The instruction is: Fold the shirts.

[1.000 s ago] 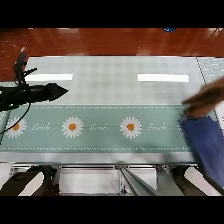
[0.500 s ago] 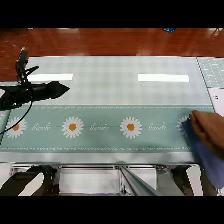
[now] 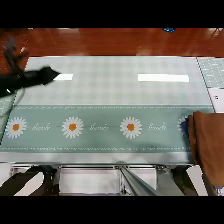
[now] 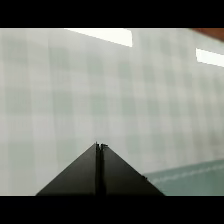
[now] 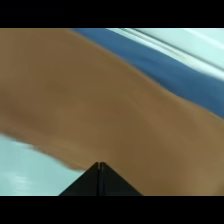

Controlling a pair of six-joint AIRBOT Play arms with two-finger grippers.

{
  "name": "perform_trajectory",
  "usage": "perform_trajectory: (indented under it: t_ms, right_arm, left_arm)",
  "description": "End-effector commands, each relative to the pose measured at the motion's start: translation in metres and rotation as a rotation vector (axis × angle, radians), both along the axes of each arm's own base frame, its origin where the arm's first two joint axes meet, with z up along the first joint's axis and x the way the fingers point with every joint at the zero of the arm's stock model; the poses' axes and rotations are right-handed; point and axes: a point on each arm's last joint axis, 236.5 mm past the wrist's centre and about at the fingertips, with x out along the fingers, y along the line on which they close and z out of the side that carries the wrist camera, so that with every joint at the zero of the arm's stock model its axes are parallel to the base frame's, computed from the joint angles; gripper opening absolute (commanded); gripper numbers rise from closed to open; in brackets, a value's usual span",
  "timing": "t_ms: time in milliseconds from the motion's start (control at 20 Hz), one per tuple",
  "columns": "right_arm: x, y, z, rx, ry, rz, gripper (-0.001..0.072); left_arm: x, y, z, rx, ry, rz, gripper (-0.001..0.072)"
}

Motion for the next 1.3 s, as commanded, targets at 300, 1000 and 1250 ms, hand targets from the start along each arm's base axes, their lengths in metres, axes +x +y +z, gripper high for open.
perform_trajectory:
  t_ms: [300, 1000, 1250]
  right_arm:
    - [0.28, 0.276, 0.074, -0.297, -0.494, 1.138, 0.0022]
    - [0.256, 0.291, -0.068, -0.277, 0.059, 1.194, 0.0023]
    - [0.256, 0.291, -0.068, -0.277, 0.059, 1.194, 0.0022]
  left_arm:
    - [-0.008, -0.046, 0.074, 0.322, -0.07, -0.172, 0.0024]
    - [-0.036, -0.039, -0.079, 0.43, 0.247, -0.154, 0.0025]
    - [-0.036, -0.039, -0.079, 0.429, 0.247, -0.154, 0.0025]
